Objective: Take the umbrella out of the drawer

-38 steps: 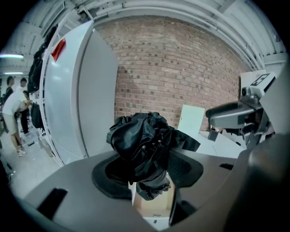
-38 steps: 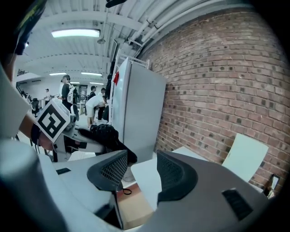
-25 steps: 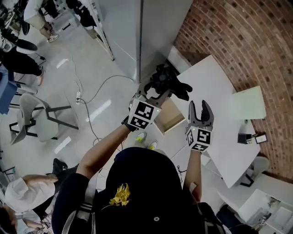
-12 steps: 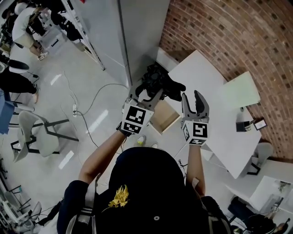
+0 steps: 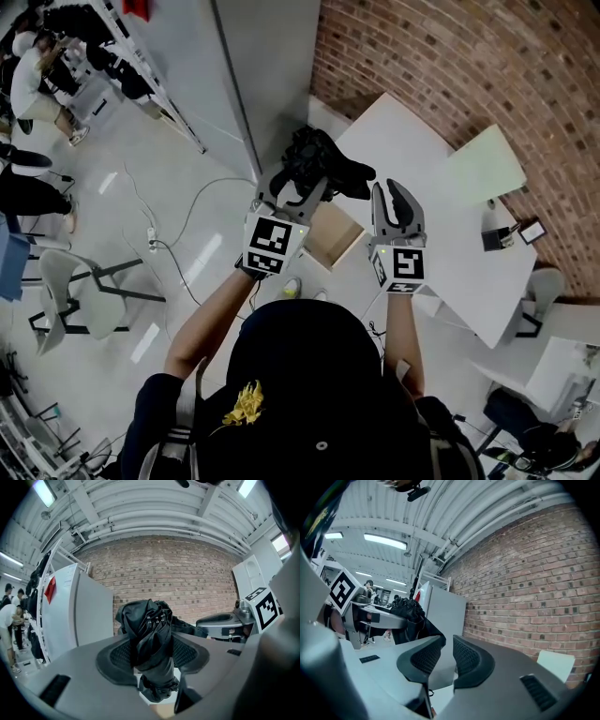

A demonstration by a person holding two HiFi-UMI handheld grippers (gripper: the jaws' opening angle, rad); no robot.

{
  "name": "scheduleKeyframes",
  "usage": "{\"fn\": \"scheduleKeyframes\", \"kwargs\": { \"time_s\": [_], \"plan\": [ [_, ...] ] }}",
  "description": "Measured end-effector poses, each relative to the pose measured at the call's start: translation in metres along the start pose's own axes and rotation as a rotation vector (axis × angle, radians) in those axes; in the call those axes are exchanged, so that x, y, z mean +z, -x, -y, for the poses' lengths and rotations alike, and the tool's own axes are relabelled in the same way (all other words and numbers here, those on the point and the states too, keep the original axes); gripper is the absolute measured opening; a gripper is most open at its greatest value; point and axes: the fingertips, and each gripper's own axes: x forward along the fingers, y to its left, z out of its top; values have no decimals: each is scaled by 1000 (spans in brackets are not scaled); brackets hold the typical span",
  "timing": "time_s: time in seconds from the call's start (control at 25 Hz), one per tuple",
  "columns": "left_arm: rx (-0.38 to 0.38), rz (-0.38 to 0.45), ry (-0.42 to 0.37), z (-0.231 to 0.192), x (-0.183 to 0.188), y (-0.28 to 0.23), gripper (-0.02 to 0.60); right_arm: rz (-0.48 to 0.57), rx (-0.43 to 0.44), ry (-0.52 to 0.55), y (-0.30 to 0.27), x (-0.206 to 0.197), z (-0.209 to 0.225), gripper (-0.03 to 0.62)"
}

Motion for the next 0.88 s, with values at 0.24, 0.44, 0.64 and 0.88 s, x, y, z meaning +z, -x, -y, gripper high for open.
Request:
{"fn": "scheduleKeyframes", "kwargs": {
  "time_s": [0.24, 0.44, 0.64, 0.88],
  "plan": [
    [-37, 9, 5, 5, -1, 2, 219, -5, -51, 2, 14, 1, 2, 103],
    [-89, 12, 6, 18, -3, -3, 218, -14, -104, 2, 29, -3, 8, 101],
    [-138, 10, 13, 38, -3, -12, 218, -28, -155, 7, 49, -8, 23, 97],
    [-179, 23, 5, 54, -5, -21, 218, -46, -199, 10, 64, -19, 36, 92]
  ]
}}
